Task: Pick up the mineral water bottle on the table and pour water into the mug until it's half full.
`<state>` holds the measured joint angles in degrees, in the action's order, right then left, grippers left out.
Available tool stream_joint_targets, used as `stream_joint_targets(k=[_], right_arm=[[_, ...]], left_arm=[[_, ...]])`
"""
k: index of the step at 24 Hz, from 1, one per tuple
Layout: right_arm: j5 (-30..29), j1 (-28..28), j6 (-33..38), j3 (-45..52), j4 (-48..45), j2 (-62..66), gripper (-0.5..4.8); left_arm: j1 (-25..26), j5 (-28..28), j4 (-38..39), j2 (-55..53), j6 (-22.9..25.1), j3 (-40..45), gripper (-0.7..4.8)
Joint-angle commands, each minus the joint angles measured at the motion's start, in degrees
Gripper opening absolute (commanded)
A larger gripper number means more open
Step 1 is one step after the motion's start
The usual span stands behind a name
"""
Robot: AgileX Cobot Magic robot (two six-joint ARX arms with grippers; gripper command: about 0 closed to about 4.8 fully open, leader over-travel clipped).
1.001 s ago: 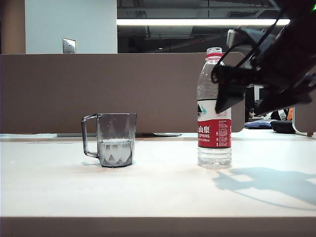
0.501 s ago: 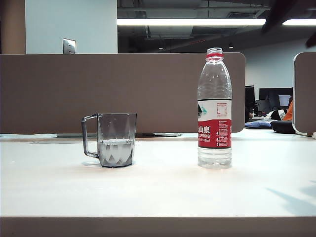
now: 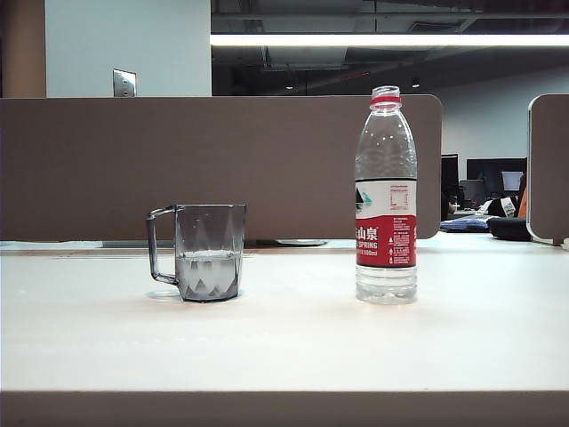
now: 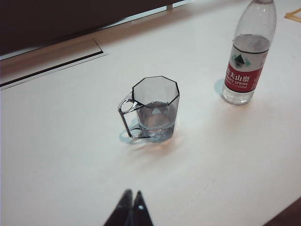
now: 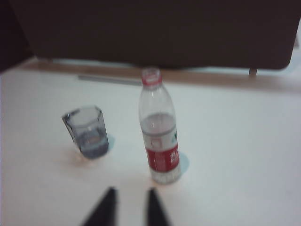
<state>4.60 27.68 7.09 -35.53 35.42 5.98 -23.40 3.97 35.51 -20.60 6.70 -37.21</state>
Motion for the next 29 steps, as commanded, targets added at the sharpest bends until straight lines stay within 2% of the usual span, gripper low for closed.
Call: stream_joint_targets(k=[1, 3, 9, 12, 16, 20, 26, 29], right_arm=[[4.7, -0.02, 0.02, -0.07, -1.2, -3.19, -0.04], [6.97, -0.02, 0.02, -0.07, -1.09, -4.46, -0.05], [7.26, -0.02, -1.42, 0.68, -1.53, -4.83, -0.05], [7.3, -0.02, -3.3, 3.32, -3.63, -4.87, -0.05], [7.26, -0.02, -3.26, 9.16, -8.79, -4.87, -0.05], [9.94, -0.07, -4.37, 17.92, -18.84, -4.87, -0.05], [9.92, -0.07, -4.39, 25.31, -21.18, -5.33, -0.05], [9.9, -0.33, -4.39, 28.2, -23.3, -6.03, -0.05]], left_arm=[[0.09, 3.3, -6.34, 5.01, -3.48, 6.19, -0.05], [0.09, 3.8, -10.14, 7.54, -4.85, 10.1, -0.05], [0.15, 2.4, -20.76, 14.49, -5.27, 21.59, -0.05], [0.13, 2.05, -24.59, 15.82, -7.28, 25.68, -0.05], [0.15, 2.05, -26.62, 16.68, -8.28, 29.51, -0.05], [0.15, 1.14, -28.3, 20.17, -7.13, 32.04, -0.05], [1.18, 0.09, -30.14, 20.44, -5.16, 33.46, -0.05], [2.89, 0.09, -33.79, 20.44, -5.2, 35.65, -0.05]])
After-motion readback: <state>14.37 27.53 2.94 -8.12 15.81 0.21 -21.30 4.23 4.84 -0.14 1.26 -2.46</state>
